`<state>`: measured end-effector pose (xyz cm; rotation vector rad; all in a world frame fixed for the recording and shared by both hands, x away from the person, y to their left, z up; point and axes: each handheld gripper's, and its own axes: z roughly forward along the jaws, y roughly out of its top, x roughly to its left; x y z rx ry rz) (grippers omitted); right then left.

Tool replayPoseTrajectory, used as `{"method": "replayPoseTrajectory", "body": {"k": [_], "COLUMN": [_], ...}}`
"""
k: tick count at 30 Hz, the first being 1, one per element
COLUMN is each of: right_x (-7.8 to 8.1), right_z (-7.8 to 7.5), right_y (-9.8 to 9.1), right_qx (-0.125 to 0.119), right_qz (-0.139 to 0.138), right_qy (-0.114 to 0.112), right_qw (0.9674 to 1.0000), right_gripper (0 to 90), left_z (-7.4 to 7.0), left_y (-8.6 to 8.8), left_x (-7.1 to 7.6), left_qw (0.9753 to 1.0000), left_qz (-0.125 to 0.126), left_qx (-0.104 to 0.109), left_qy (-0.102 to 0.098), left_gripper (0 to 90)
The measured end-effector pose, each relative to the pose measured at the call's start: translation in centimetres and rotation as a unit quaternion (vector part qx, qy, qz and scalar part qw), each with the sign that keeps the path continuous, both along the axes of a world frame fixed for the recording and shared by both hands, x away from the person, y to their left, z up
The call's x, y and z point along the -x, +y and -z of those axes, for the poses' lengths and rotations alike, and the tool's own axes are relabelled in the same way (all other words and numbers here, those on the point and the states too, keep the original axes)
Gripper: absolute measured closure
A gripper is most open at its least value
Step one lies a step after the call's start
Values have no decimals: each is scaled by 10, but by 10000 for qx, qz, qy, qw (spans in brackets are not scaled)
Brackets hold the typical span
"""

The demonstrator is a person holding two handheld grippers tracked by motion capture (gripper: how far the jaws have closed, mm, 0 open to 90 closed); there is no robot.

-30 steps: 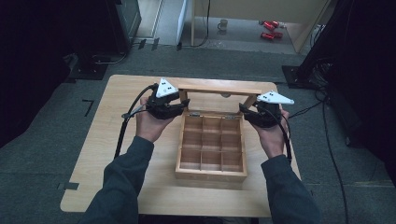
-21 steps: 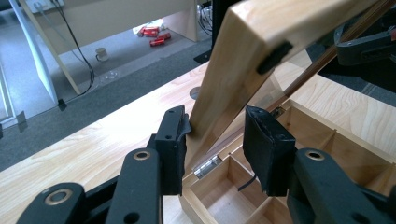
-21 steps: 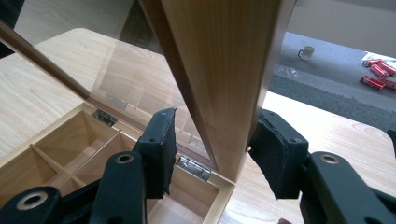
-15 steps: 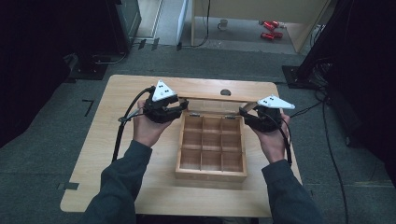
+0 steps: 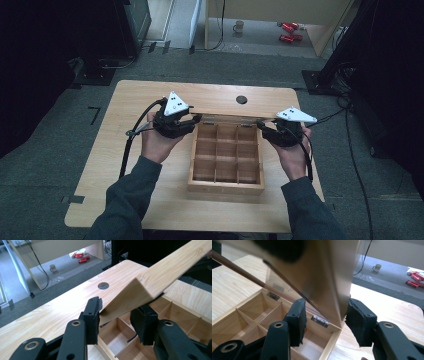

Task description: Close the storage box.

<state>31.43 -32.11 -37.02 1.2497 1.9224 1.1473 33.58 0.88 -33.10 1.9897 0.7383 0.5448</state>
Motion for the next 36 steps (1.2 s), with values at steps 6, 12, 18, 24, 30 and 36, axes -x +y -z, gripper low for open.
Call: {"method": "replayPoseTrajectory", "body": {"k": [6,12,18,24,30,36], "right_x": [6,12,17,22,29,38], "right_z": [-1,0,2,3,3,1], "right_y": [-1,-1,-1,-2,-4,-3], "right_qx": [-22,-9,-19,-57,-96,5], "right_qz": [-32,-70,-69,-79,-54,-55], "right_qy": [-38,-47,-37,-44,-36,-83], "right_qw": [10000,10000,10000,9999,9999,10000], "right_gripper": [512,511,512,512,513,514], "left_z": [1,6,10,13,14,18], "left_y": [1,5,8,10,13,14], "left_x": [5,11,16,22,29,34], "left_qw": [10000,9999,9996,9996,9994,9993], "left_qz": [5,54,82,120,153,165], "left_qx": [24,137,245,236,310,332], "left_qy": [3,45,87,87,77,96], "left_gripper": [600,590,594,594,593,590]}}
